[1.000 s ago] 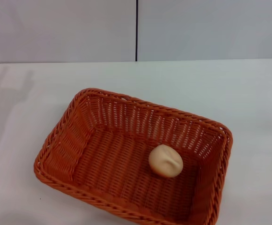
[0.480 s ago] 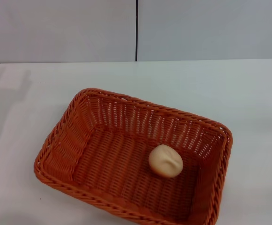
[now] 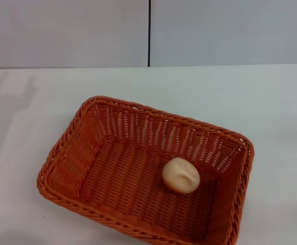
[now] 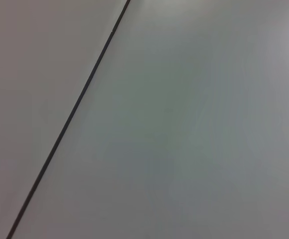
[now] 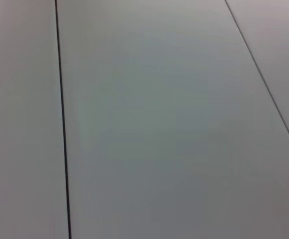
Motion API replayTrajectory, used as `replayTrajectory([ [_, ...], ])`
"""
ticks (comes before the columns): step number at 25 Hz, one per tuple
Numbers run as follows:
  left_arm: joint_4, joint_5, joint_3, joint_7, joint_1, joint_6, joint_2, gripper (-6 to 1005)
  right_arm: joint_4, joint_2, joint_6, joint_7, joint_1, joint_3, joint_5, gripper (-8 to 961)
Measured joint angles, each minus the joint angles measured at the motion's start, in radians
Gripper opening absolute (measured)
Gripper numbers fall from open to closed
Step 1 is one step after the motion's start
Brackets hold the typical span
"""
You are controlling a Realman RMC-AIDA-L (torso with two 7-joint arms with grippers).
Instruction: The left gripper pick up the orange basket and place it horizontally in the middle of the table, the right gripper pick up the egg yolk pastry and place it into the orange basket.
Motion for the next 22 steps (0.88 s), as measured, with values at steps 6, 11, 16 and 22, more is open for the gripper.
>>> replayTrajectory([
  [6,-0.002,0.0,0.0,0.0,-0.008,0.008,0.0,799,0.0,0.0,-0.001,0.003,0.0,0.001,0.005,473],
  [11,-0.012,0.0,0.0,0.0,-0.014,0.009,0.0,799,0.001,0.0,0.001,0.005,0.0,0.002,0.007,473],
  [16,-0.017,0.0,0.0,-0.001,-0.015,0.011,0.0,799,0.003,0.0,0.005,0.005,-0.001,0.002,0.007,473],
  [22,-0.024,0.0,0.0,-0.001,-0.016,0.02,0.0,799,0.006,0.0,0.009,0.006,-0.002,0.002,0.007,473],
])
